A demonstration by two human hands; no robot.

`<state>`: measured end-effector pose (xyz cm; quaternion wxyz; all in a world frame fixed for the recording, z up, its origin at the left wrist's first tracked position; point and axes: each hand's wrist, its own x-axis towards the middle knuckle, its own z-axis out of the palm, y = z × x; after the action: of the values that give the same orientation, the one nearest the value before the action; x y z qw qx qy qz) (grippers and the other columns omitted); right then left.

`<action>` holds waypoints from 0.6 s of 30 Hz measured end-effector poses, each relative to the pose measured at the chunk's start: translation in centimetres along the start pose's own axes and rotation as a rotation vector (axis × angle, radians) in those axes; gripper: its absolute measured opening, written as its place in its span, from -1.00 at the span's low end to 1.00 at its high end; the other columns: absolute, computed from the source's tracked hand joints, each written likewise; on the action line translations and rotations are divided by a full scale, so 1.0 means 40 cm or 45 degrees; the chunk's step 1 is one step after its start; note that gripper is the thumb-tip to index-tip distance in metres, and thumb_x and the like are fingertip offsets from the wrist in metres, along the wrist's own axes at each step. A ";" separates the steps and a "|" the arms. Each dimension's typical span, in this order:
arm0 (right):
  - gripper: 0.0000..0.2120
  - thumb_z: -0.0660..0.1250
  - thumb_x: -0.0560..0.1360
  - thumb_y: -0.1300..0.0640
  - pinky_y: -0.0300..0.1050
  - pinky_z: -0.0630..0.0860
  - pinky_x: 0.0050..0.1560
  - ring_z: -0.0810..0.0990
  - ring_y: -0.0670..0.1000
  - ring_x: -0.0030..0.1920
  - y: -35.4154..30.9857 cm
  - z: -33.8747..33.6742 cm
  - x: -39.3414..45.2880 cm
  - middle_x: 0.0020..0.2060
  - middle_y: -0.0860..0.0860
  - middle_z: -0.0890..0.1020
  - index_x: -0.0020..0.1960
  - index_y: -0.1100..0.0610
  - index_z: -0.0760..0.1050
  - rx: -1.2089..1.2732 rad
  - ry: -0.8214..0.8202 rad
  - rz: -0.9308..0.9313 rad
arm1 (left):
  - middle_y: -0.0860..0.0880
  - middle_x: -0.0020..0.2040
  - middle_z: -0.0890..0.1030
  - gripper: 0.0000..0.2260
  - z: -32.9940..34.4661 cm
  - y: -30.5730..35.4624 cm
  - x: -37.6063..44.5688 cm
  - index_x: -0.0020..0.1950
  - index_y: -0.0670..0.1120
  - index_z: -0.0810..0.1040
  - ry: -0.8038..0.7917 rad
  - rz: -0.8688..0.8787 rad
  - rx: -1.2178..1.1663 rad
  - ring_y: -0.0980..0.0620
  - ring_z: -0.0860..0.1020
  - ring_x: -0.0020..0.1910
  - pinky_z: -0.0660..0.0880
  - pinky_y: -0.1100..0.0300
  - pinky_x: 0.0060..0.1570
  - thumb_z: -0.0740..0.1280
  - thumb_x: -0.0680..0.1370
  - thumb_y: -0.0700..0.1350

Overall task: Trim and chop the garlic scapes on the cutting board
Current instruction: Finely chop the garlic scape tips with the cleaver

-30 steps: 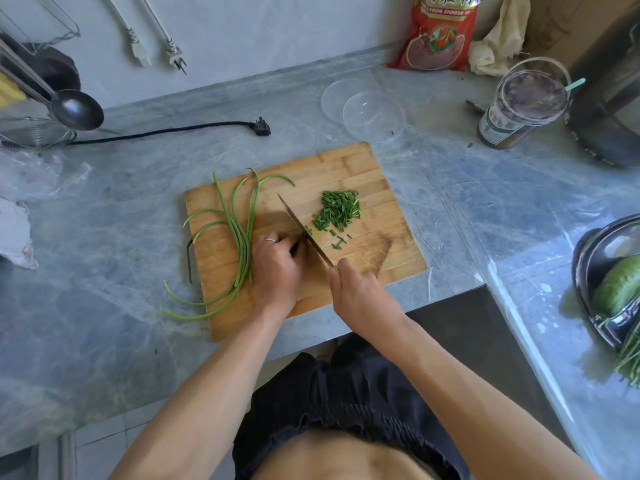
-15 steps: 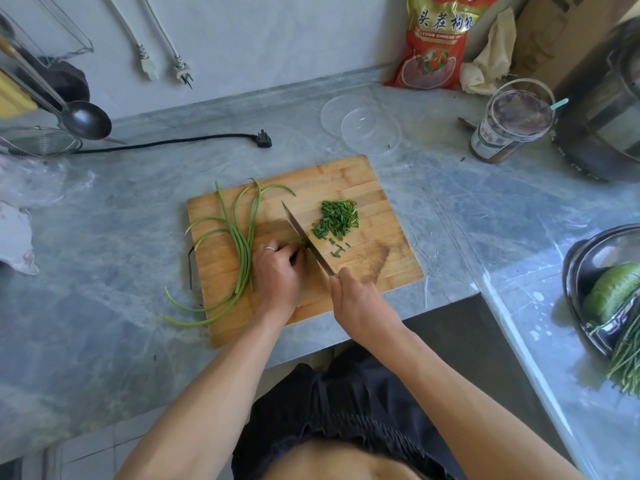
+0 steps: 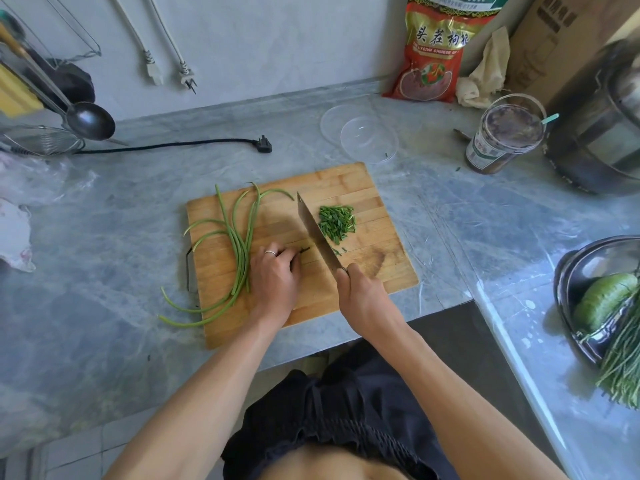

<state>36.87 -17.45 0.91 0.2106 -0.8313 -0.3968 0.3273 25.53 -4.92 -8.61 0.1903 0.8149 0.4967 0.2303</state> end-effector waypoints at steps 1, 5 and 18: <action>-0.64 -0.04 0.66 -0.13 -0.01 0.36 -0.38 0.40 0.09 -0.42 -0.001 0.003 -0.003 -0.37 0.08 0.46 -0.17 0.09 0.25 0.002 0.004 -0.018 | -0.09 -0.11 0.62 -0.82 -0.003 0.000 0.000 0.02 -0.07 0.71 0.004 0.003 0.001 -0.16 0.50 -0.14 0.46 -0.02 -0.10 0.32 0.56 -0.13; -0.65 -0.03 0.65 -0.12 0.01 0.34 -0.39 0.37 0.09 -0.43 -0.004 0.022 -0.008 -0.39 0.09 0.44 -0.24 0.03 0.21 0.014 0.000 -0.077 | -0.08 -0.13 0.62 -0.82 -0.004 0.004 0.005 0.05 -0.02 0.71 -0.005 -0.038 -0.022 -0.15 0.50 -0.16 0.45 0.01 -0.11 0.33 0.56 -0.15; -0.60 -0.16 0.61 -0.17 -0.11 0.19 -0.47 0.30 0.05 -0.51 0.004 0.040 -0.006 -0.41 0.05 0.41 -0.19 0.08 0.23 -0.013 0.005 -0.120 | -0.03 -0.13 0.60 -0.80 0.000 0.009 0.000 0.06 0.03 0.70 -0.004 -0.066 -0.052 -0.10 0.47 -0.14 0.43 0.01 -0.09 0.31 0.57 -0.16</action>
<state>35.69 -17.59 -0.23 0.2222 -0.8135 -0.4368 0.3132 25.79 -5.10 -8.39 0.2137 0.7981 0.5124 0.2341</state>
